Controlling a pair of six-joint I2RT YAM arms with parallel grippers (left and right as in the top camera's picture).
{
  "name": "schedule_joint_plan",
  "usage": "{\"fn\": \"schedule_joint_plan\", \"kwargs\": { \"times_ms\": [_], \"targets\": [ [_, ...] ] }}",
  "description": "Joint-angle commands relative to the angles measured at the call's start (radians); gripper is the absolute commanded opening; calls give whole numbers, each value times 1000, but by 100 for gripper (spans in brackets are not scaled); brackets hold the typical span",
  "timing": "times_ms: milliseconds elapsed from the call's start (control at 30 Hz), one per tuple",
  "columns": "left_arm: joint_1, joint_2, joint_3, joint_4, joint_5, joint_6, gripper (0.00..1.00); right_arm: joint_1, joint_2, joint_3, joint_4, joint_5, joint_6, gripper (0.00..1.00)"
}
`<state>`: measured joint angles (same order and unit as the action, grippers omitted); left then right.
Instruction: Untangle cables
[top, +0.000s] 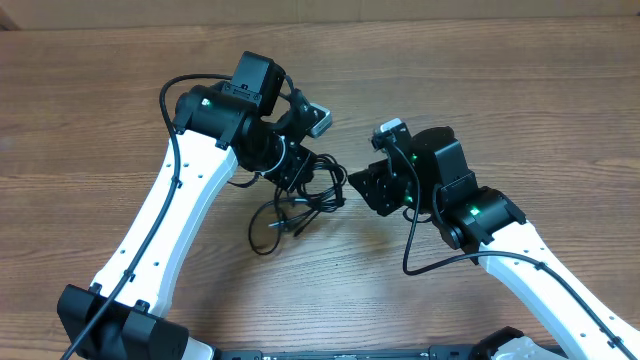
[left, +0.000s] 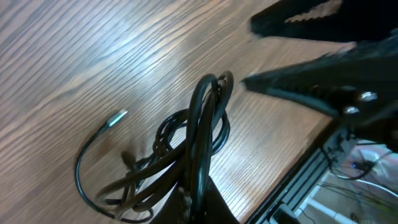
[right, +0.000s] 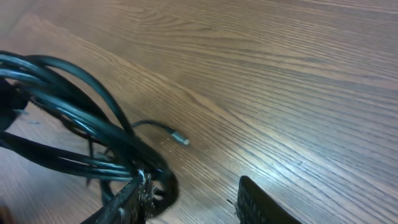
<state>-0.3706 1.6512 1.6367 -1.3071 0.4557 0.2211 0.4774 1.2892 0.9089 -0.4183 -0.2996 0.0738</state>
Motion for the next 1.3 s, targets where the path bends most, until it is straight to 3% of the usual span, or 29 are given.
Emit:
{"fn": "schedule_joint_plan", "kwargs": {
  "times_ms": [0,733,1000,1200,1267],
  "targets": [
    [3,-17,15,10,112,65,4,-2,-21,7,8,-32,-23,43],
    [1,-17,15,-17,226,139,4,-1,-21,7,58,-65,-25,43],
    [-2,-17,15,-18,191,139,4,-1,-21,7,31,-263,-243,41],
    [-2,-17,15,-17,98,138,4,-1,-21,7,-10,-264,-284,4],
    [0,-17,15,-17,74,137,4,-1,-21,7,-11,-264,-280,4]
  ]
}}
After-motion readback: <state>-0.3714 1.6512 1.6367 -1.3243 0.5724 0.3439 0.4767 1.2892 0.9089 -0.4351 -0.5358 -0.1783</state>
